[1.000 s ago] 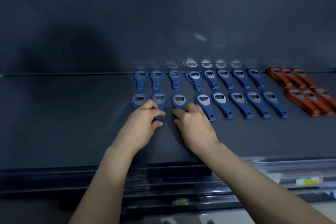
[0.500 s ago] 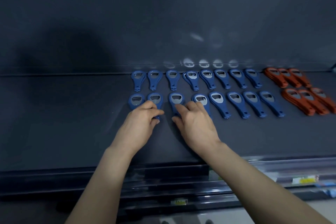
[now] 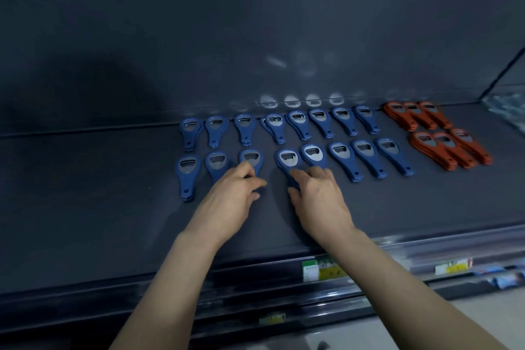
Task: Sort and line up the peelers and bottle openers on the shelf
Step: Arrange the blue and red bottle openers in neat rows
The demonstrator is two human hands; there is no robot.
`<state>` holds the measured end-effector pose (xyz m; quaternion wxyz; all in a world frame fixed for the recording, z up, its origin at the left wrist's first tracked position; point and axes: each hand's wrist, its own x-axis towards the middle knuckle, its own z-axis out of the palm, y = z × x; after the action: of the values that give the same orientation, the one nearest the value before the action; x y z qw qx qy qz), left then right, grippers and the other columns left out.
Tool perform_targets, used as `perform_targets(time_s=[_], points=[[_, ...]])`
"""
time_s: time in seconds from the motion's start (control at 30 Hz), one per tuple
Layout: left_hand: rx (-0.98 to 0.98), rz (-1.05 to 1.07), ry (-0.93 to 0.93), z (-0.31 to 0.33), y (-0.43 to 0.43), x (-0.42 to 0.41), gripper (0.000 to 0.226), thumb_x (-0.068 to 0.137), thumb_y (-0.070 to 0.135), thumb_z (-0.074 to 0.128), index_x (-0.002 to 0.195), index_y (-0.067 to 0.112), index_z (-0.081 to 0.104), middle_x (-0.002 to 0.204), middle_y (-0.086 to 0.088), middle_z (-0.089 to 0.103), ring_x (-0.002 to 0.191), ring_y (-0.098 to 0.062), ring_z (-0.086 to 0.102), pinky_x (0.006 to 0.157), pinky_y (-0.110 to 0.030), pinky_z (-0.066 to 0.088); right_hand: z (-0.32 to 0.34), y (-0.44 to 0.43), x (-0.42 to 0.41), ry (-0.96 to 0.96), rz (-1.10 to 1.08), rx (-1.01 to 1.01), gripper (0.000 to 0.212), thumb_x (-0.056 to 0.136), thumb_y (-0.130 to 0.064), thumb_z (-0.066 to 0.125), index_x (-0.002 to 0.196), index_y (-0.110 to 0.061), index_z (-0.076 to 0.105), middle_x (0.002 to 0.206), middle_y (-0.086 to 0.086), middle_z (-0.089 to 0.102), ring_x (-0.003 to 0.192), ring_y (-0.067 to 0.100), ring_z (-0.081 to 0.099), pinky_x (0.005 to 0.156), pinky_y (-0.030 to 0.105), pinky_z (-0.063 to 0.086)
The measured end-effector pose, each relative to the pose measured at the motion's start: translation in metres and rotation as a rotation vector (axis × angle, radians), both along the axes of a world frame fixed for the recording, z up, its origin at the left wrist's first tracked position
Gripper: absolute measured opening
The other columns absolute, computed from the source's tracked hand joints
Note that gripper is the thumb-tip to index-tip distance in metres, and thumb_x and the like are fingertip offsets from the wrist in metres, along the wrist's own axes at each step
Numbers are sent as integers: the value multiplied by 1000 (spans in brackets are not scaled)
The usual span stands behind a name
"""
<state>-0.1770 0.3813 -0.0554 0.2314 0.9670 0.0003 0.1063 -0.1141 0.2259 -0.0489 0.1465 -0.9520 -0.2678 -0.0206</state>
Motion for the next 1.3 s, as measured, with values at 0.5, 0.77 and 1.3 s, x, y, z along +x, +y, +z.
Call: perform_targets(time_s=[0.5,0.77,1.3], points=[[-14,-2,-49,0,-2,0,28,92,3,55,117,8,65,100,2,53,87,-9,53,79,-26,49,-6,7,5,-20,44,30,34,97,-28,45,127,-14,51,109,9,52,106,26,41,86,27,33],[7,-17,-129,6,-12,7,28,88,10,63,116,9,66,97,3,54,93,-11,50,81,-29,49,3,-14,15,-83,-58,104,26,92,-18,54,113,-4,61,104,14,58,102,30,46,84,32,37],[254,-182,33,3,-33,38,40,97,6,42,134,20,50,119,4,49,99,-15,39,83,-20,26,-4,-30,28,-23,-94,48,31,95,-22,49,124,-10,53,105,13,53,102,28,44,75,27,32]])
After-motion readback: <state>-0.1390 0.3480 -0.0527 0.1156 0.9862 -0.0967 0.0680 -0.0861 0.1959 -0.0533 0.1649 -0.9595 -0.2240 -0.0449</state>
